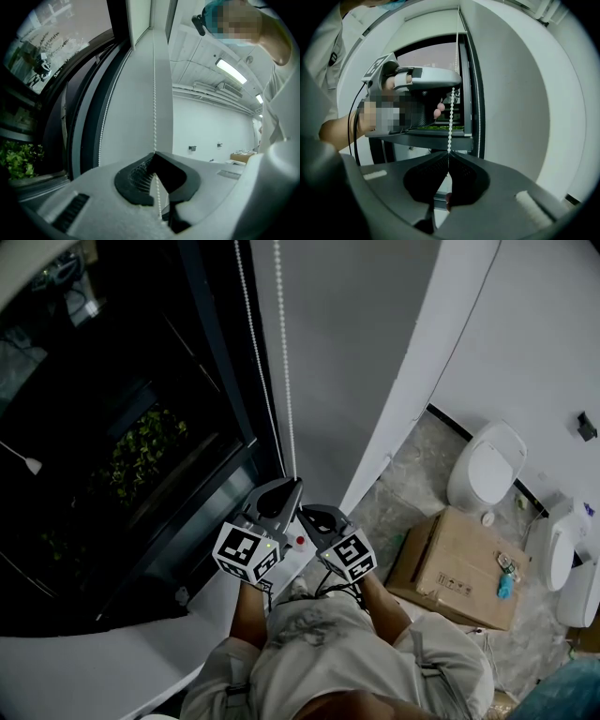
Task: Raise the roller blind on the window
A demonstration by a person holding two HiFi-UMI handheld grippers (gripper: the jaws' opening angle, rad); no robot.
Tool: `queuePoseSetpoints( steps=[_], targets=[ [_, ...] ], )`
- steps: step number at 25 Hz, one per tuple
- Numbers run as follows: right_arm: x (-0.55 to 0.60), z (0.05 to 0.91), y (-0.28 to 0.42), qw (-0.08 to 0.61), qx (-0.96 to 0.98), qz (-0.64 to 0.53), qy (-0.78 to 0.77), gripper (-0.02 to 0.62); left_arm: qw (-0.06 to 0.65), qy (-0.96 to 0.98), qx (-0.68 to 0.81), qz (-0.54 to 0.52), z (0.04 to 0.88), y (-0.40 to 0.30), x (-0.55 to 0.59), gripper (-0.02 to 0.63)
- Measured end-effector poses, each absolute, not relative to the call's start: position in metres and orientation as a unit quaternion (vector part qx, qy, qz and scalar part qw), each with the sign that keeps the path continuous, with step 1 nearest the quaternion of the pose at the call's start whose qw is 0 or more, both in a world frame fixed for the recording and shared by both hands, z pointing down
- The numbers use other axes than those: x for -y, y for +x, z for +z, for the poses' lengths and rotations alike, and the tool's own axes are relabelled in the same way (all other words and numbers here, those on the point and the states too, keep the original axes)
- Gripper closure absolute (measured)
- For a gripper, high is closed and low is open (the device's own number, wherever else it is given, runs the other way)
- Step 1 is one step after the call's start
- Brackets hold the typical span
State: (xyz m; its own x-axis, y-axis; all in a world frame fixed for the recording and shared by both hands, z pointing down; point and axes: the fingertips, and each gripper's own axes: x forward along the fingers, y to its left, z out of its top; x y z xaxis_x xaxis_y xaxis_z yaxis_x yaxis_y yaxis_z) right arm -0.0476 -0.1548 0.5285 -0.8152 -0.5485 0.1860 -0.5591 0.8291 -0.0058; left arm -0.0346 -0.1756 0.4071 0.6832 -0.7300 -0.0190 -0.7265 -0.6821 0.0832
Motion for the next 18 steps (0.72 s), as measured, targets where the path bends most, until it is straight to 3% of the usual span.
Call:
queuePoseSetpoints(
  steps=[18],
  targets=[
    [0.148,0.575,-0.041,0.128,0.948,0.060,0.284,0.584,0.083,0.912,0.402,-0.018,0.454,-0.030,0.172,0.594]
  ],
)
